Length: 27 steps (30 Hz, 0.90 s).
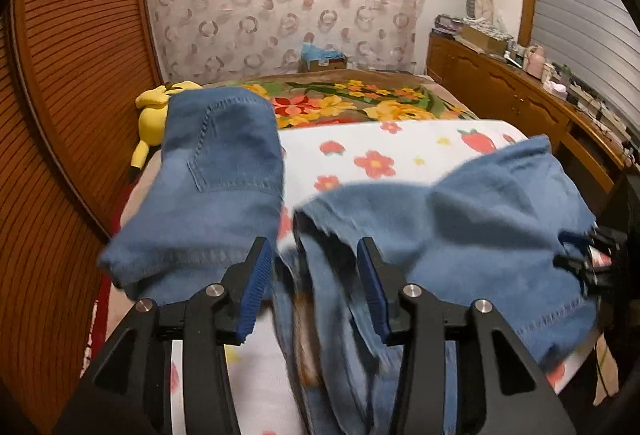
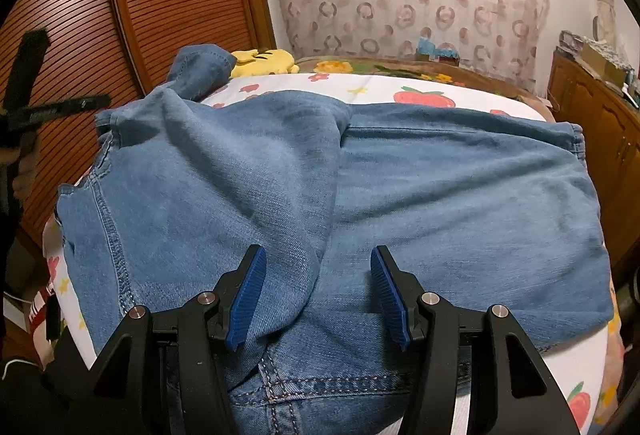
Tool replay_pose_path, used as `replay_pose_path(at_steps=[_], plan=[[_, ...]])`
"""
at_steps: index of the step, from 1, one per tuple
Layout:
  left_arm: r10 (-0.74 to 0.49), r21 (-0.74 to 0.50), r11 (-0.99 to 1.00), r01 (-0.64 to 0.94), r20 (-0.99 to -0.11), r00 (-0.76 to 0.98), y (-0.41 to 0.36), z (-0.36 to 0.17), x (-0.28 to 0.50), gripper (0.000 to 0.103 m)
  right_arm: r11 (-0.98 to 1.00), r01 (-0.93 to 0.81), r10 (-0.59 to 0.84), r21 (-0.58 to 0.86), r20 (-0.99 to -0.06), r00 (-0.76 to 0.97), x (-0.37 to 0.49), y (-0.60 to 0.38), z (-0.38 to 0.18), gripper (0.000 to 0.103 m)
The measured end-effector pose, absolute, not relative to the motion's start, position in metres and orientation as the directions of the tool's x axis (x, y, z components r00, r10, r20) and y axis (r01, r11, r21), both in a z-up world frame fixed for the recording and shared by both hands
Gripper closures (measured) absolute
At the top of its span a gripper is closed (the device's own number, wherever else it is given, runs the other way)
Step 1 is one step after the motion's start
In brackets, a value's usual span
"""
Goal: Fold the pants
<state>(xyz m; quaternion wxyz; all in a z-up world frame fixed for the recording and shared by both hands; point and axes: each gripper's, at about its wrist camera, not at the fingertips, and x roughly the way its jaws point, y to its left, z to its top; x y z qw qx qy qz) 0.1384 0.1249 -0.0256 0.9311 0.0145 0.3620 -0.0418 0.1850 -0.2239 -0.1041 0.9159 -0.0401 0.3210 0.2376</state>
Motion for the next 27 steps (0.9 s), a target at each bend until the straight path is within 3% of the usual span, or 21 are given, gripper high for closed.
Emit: replay_pose_path(at_steps=[12, 15, 16, 19, 27], plan=[[-0.164, -0.049, 0.981, 0.187, -0.727, 0.666, 0.096, -0.071, 0.094, 0.063, 0.871, -0.489, 0.426, 0.049, -0.571, 0.702, 0.152, -0.218, -0.088, 0.046], [-0.18, -0.068, 0.979, 0.19, -0.727, 0.662, 0.096, -0.074, 0.093, 0.072, 0.862, -0.503, 0.443, 0.059, -0.571, 0.691, 0.144, -0.218, -0.088, 0.046], [-0.181, -0.069, 0.979, 0.192, -0.726, 0.664, 0.096, -0.074, 0.092, 0.083, 0.863, -0.502, 0.439, 0.056, -0.574, 0.692, 0.142, -0.218, -0.09, 0.046], [-0.166, -0.048, 0.981, 0.189, -0.708, 0.686, 0.093, -0.069, 0.082, 0.096, 0.869, -0.493, 0.427, 0.051, -0.583, 0.692, 0.139, -0.221, -0.094, 0.046], [-0.202, -0.081, 0.978, 0.194, -0.617, 0.76, 0.107, -0.028, 0.039, 0.102, 0.867, -0.492, 0.437, 0.079, -0.594, 0.676, 0.136, -0.229, -0.095, 0.046]])
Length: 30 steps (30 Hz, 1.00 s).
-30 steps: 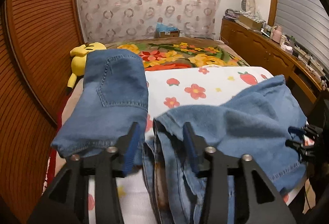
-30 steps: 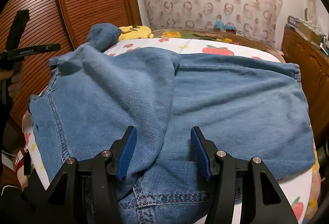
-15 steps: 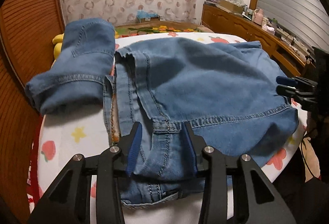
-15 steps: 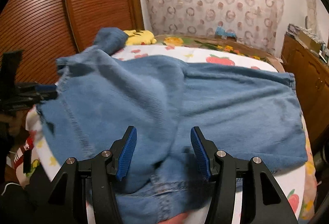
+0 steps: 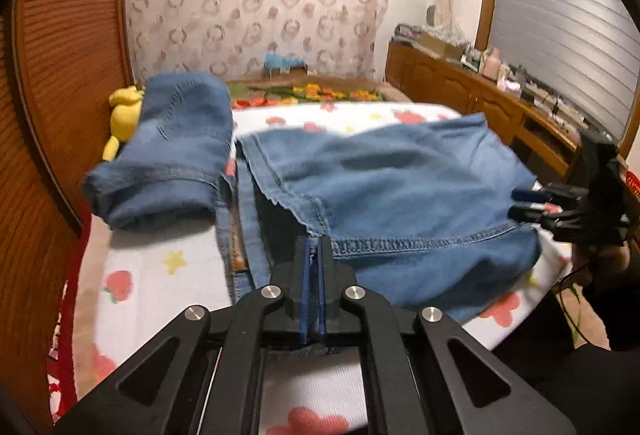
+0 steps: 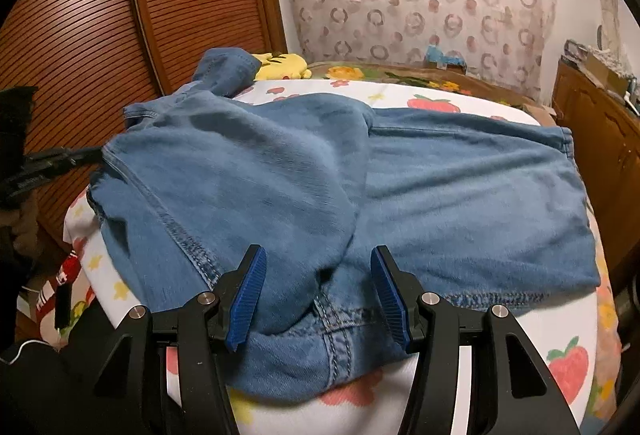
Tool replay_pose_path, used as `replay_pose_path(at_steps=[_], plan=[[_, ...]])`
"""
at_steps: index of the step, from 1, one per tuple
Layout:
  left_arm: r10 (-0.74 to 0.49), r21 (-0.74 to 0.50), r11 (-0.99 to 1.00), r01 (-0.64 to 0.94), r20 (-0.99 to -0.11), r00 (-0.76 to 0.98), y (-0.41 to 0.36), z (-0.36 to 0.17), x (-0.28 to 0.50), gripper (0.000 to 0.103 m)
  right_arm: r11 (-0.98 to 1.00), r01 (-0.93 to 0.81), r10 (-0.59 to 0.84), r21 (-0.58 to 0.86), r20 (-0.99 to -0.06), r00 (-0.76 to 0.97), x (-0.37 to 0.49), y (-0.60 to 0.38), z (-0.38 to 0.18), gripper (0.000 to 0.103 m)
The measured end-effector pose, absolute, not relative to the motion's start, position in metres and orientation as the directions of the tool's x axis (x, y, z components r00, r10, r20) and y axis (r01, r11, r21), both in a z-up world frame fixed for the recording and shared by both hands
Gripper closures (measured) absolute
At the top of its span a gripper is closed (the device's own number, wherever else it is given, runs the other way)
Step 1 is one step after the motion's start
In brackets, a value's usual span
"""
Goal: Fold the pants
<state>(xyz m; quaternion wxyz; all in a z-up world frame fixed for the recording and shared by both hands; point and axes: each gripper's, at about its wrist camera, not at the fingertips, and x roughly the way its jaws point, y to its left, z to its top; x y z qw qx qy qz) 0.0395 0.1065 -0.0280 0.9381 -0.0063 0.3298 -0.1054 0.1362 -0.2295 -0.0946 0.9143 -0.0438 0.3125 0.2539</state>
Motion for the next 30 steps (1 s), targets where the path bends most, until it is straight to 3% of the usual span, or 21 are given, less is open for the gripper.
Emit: replay_pose_path(at_steps=[10, 11, 13, 16, 23, 25, 28, 30], plan=[[-0.178, -0.078, 0.983, 0.169, -0.648, 0.74, 0.118, -0.029, 0.038, 0.101, 0.853, -0.514, 0.46, 0.091, -0.596, 0.658, 0.124, -0.225, -0.096, 0.046], [-0.181, -0.078, 0.982, 0.172, -0.652, 0.736, 0.117, -0.031, 0.04, 0.098, 0.852, -0.515, 0.46, 0.091, -0.597, 0.657, 0.124, -0.224, -0.097, 0.046], [-0.176, -0.07, 0.982, 0.173, -0.66, 0.731, 0.113, -0.036, 0.044, 0.079, 0.853, -0.515, 0.459, 0.089, -0.6, 0.656, 0.124, -0.223, -0.098, 0.046], [-0.205, -0.093, 0.977, 0.194, -0.673, 0.71, 0.106, -0.045, 0.053, 0.06, 0.853, -0.514, 0.459, 0.092, -0.602, 0.654, 0.124, -0.222, -0.099, 0.046], [-0.195, -0.098, 0.978, 0.182, -0.732, 0.652, 0.095, -0.074, 0.07, 0.062, 0.855, -0.51, 0.457, 0.096, -0.606, 0.652, 0.123, -0.222, -0.103, 0.046], [-0.199, -0.105, 0.978, 0.18, -0.732, 0.652, 0.098, -0.074, 0.067, 0.075, 0.854, -0.511, 0.457, 0.096, -0.607, 0.65, 0.124, -0.221, -0.104, 0.046], [-0.203, -0.104, 0.977, 0.187, -0.72, 0.664, 0.1, -0.07, 0.06, 0.087, 0.855, -0.509, 0.456, 0.099, -0.61, 0.647, 0.126, -0.222, -0.108, 0.046], [-0.222, -0.111, 0.973, 0.205, -0.711, 0.668, 0.1, -0.066, 0.056, 0.089, 0.857, -0.504, 0.455, 0.105, -0.614, 0.645, 0.128, -0.223, -0.109, 0.046]])
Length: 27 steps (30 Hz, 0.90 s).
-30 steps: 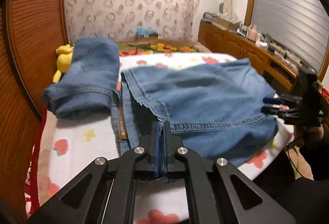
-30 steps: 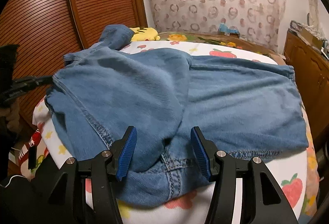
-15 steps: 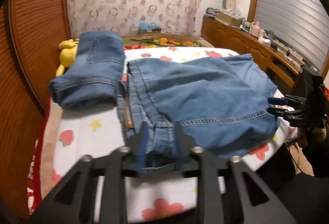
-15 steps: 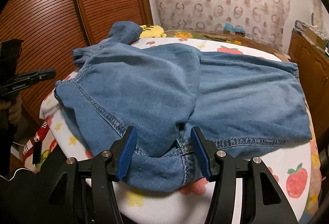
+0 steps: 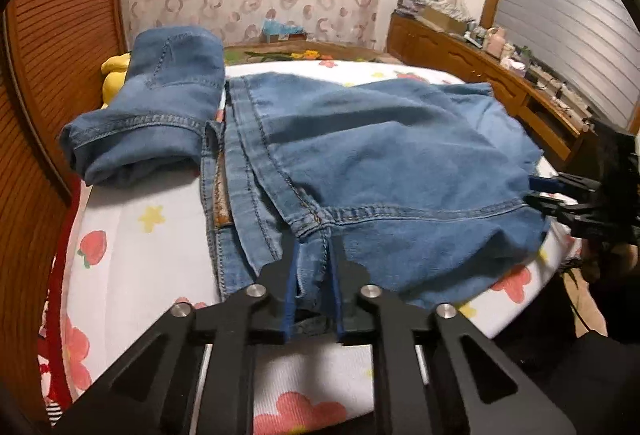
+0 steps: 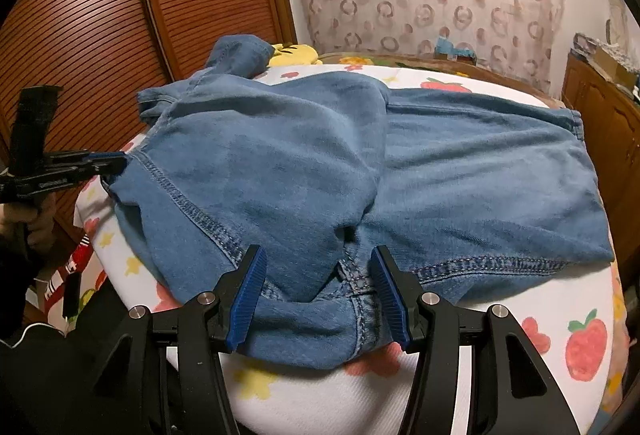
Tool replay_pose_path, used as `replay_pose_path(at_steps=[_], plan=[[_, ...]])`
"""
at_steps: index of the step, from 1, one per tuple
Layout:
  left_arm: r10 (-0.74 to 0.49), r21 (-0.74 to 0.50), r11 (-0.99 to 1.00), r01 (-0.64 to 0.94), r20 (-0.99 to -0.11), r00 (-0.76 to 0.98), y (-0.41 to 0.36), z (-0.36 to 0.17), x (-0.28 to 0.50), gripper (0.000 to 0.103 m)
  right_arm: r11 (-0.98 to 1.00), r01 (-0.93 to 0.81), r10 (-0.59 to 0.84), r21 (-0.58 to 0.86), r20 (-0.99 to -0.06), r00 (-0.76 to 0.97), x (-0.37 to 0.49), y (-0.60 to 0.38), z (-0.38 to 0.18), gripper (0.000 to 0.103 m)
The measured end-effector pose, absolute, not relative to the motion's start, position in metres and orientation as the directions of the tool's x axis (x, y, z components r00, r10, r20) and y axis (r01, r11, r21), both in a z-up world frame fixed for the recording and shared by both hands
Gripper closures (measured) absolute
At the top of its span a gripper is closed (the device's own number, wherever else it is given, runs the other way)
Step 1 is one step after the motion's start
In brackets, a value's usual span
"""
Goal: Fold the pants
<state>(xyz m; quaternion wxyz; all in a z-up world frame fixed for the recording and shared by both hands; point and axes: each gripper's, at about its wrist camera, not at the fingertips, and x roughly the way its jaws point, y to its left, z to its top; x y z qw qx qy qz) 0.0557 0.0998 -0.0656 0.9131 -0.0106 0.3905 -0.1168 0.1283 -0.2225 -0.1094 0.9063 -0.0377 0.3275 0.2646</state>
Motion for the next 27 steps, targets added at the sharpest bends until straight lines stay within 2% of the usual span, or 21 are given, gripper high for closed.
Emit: replay_pose_path(at_steps=[4, 9, 18, 23, 27], plan=[[-0.23, -0.094, 0.969, 0.227, -0.679, 0.698, 0.098, -0.05, 0.041, 0.097, 0.858, -0.503, 0.454, 0.106, -0.613, 0.646, 0.129, -0.223, -0.11, 0.046], [-0.216, -0.082, 0.973, 0.216, -0.651, 0.728, 0.103, -0.034, 0.025, 0.097, 0.859, -0.499, 0.455, 0.111, -0.611, 0.648, 0.13, -0.227, -0.109, 0.046], [-0.192, -0.084, 0.979, 0.186, -0.688, 0.7, 0.108, -0.053, 0.029, 0.096, 0.854, -0.51, 0.466, 0.105, -0.592, 0.658, 0.12, -0.224, -0.103, 0.046], [-0.196, -0.079, 0.978, 0.194, -0.674, 0.712, 0.104, -0.046, 0.031, 0.088, 0.849, -0.52, 0.47, 0.097, -0.588, 0.658, 0.116, -0.225, -0.101, 0.046], [-0.178, -0.048, 0.979, 0.197, -0.667, 0.723, 0.099, -0.041, 0.034, 0.068, 0.852, -0.517, 0.461, 0.082, -0.587, 0.666, 0.113, -0.225, -0.098, 0.046]])
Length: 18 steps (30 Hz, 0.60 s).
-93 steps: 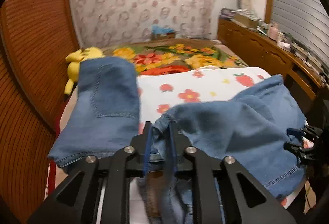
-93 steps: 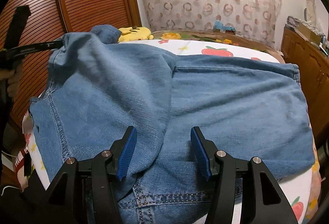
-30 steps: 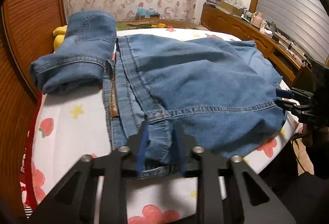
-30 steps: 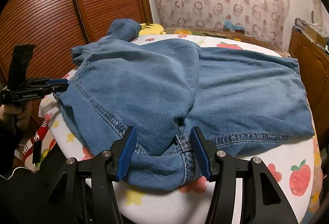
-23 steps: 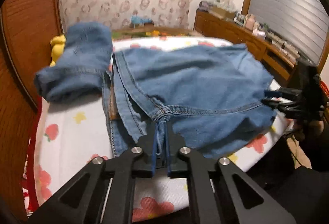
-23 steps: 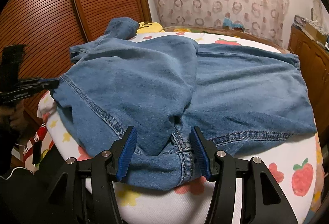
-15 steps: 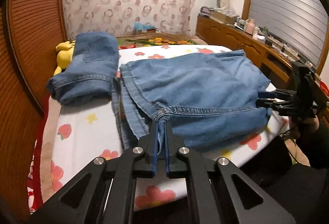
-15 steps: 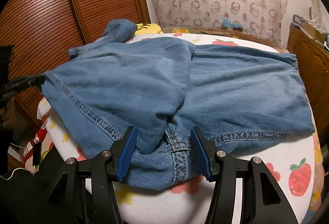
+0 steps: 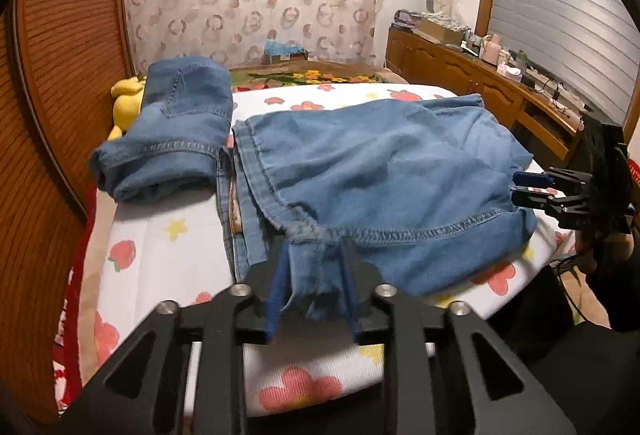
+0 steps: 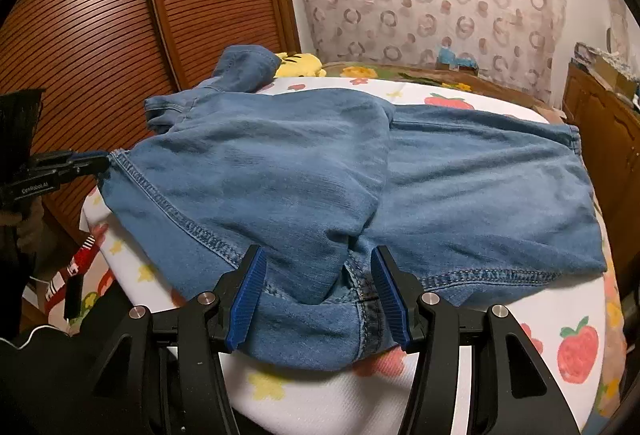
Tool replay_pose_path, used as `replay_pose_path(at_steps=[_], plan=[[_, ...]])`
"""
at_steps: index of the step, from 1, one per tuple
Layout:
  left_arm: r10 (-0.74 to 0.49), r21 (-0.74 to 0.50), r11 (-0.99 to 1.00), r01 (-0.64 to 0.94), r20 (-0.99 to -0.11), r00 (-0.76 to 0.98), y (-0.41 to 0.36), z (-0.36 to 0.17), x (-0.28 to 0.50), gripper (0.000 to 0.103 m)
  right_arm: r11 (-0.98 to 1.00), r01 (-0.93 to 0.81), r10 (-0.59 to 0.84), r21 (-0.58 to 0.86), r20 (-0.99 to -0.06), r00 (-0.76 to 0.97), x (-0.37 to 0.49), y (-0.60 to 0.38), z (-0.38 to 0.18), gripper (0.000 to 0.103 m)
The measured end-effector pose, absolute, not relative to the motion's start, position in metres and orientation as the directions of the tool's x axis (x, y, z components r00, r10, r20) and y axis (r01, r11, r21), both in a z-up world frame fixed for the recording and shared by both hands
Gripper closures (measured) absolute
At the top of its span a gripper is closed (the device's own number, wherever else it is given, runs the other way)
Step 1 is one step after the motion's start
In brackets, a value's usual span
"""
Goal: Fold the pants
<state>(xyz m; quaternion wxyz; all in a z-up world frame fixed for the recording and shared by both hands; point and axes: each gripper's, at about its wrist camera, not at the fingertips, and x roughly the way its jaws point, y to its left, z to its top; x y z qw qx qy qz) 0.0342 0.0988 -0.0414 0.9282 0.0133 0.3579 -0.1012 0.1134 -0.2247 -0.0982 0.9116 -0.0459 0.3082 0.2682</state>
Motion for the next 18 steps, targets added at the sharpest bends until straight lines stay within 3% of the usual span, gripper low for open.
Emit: replay_pose_path(at_steps=[1, 3, 7, 18], plan=[[-0.174, -0.041, 0.979, 0.197, -0.663, 0.728, 0.097, -0.04, 0.035, 0.059, 0.853, -0.515, 0.459, 0.081, -0.585, 0.669, 0.113, -0.226, -0.098, 0.046], [-0.172, -0.035, 0.979, 0.199, -0.656, 0.734, 0.094, -0.037, 0.039, 0.055, 0.855, -0.512, 0.458, 0.082, -0.584, 0.671, 0.112, -0.227, -0.097, 0.046], [-0.169, -0.027, 0.98, 0.199, -0.644, 0.746, 0.086, -0.032, 0.047, 0.029, 0.861, -0.503, 0.449, 0.078, -0.584, 0.677, 0.11, -0.231, -0.097, 0.046], [-0.212, -0.012, 0.964, 0.266, -0.639, 0.739, 0.048, -0.03, 0.069, 0.026, 0.893, -0.442, 0.405, 0.089, -0.586, 0.701, 0.108, -0.263, -0.098, 0.046]])
